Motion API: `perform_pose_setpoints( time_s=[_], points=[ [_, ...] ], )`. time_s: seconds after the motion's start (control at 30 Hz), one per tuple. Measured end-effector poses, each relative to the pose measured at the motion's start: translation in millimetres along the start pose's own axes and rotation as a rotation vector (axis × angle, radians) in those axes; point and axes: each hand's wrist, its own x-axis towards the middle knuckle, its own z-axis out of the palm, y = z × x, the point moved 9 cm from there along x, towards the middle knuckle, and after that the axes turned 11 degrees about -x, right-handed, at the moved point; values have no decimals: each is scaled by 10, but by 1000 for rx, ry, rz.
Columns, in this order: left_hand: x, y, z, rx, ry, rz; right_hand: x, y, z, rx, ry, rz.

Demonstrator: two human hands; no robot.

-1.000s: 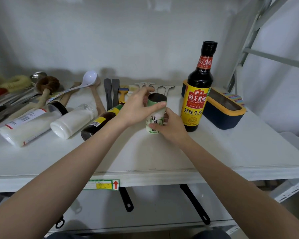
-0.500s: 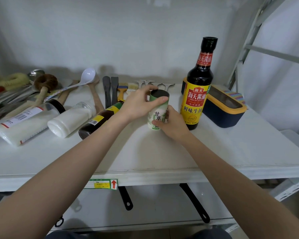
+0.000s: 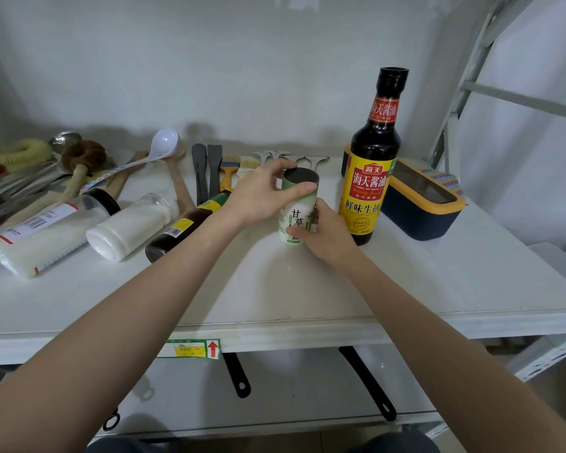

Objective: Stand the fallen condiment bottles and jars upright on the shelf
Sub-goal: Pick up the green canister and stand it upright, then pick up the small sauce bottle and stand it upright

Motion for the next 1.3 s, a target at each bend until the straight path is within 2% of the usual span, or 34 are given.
perform_pose_setpoints(
  time_s=[0.27, 0.4, 0.5, 0.7, 0.8, 1.0, 1.17, 1.3],
  points=[
    [-74, 59, 14, 23, -11, -1, -39, -29, 49, -4, -16, 3],
    [-143, 71, 17, 9, -47, 11, -99, -115, -18, 14, 21, -21],
    [-187, 133, -72, 3, -5, 54, -143, -222, -135, 45, 66, -61],
    [-264, 87, -413, 44, 87, 82, -320, -682, -560, -93, 220, -236],
    [-297, -46, -573, 106, 107, 63, -364, -938, -575, -134, 242, -327],
    [-421, -428, -881, 221, 109, -90, -355, -1229, -220, -114, 154, -375],
    [-561, -708, -1028, 261, 91, -199, -265, -1135, 267, -25, 1, -272],
    [-652, -915, -1006, 189, 37, -288, -202, -1024, 600, 48, -134, -150]
  ],
)
